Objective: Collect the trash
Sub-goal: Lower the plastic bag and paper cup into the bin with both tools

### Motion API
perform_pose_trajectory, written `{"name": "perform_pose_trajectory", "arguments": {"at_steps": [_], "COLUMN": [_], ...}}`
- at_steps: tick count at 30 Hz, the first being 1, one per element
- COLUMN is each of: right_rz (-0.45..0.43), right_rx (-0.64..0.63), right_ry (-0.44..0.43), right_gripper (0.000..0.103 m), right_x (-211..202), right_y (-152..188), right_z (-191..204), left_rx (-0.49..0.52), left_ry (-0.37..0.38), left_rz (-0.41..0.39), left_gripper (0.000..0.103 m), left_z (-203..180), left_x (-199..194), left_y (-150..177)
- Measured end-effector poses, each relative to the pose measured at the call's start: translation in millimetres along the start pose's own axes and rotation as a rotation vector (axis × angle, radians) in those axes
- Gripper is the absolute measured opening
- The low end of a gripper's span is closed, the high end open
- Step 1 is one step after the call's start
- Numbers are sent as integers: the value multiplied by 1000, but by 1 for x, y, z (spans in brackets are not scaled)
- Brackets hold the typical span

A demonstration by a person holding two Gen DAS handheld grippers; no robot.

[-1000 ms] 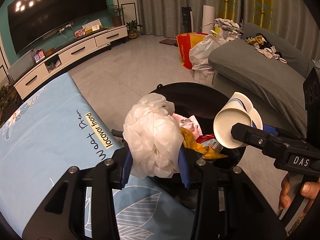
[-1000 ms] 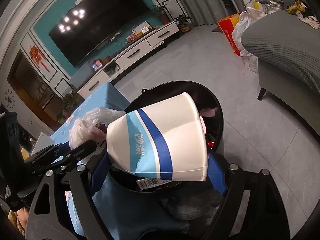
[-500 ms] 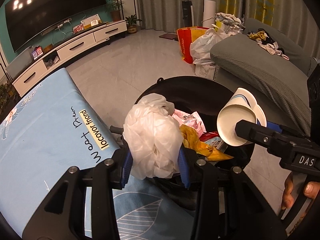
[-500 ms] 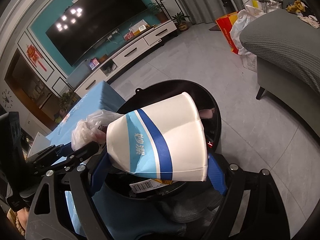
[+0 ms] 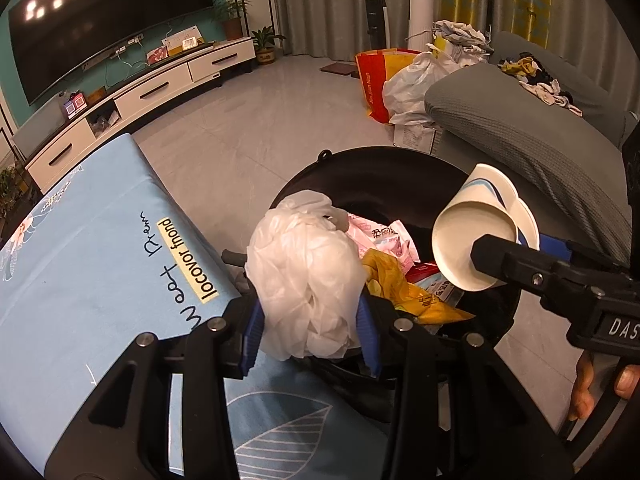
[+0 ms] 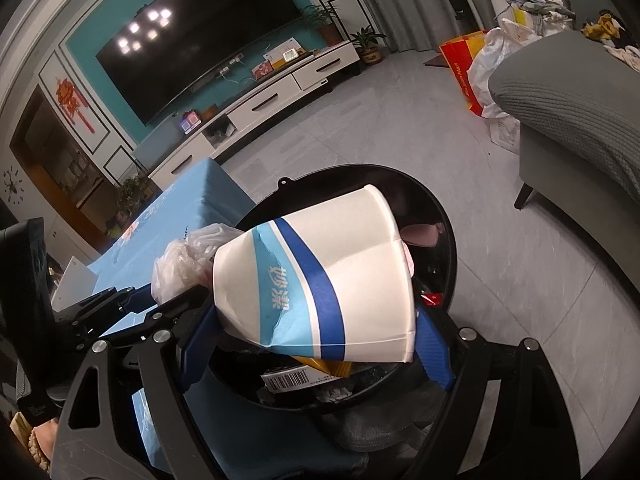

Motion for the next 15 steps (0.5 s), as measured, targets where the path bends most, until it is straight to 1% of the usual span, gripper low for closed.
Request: {"name": "perform_pose_trajectory", "arguments": {"at_steps": [15], "right_rz": [12], "right_rx": [-53], "right_ry": [49], "right_gripper": [83], "right_x": [17], "right_y": [-7], "right_z": [4], "left_rx": [2], "left_ry": [-2], "left_rz": [17], "left_gripper": [42], "left_z": [1], "left_x": [12], "left_y": [-3]}}
Point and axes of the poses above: each gripper's, at about its wrist camera, not at the fingertips, and x roughly the way its jaws point, z to its left, y to its underside, the point moved 1 cm from there along x, roughly the way its jaws point, and after that the axes turned 1 degree about -z, right-handed, at the moved point
